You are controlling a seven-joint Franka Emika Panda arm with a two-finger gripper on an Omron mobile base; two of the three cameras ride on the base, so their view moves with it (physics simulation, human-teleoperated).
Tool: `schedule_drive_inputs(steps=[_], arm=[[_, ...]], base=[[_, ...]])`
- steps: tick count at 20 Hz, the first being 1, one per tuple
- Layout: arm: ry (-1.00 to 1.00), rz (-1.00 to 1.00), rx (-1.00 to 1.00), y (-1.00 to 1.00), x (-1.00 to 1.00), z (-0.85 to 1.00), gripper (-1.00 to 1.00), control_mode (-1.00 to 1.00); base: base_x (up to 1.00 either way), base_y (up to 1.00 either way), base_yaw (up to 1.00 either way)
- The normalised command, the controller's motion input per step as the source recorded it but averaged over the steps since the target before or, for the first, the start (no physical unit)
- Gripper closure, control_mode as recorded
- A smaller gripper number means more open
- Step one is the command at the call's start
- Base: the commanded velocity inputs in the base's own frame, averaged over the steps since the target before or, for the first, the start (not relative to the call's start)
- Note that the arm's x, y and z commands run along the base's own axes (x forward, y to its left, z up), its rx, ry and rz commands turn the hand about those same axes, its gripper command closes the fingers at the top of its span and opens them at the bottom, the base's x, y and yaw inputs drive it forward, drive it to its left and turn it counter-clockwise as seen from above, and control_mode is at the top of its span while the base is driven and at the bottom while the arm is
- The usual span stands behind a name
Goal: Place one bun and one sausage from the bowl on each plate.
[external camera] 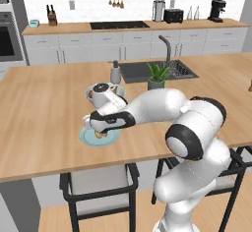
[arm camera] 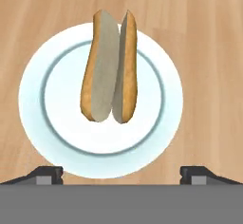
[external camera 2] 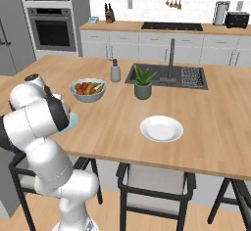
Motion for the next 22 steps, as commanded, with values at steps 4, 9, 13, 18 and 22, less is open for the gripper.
schedule_drive_inputs(steps=[4,9,13,18,22], arm=[[-0.08,-0.01,0.0,-0.82,-1.0,0.84,-1.0,-1.0],[-0.09,0.0,0.05,-0.96,-1.0,0.71,-1.0,-1.0],[-0.12,0.0,0.08,-0.75,-0.75,0.38,-1.0,1.0],[0.0,0.0,0.0,0.0,0.0,0.0,-1.0,1.0],[0.0,0.0,0.0,0.0,0.0,0.0,-1.0,1.0]], base=[[0.0,0.0,0.0],[0.0,0.0,0.0],[-0.25,-0.25,0.0],[-1.0,-1.0,-0.08],[-0.99,-1.0,-0.09]])
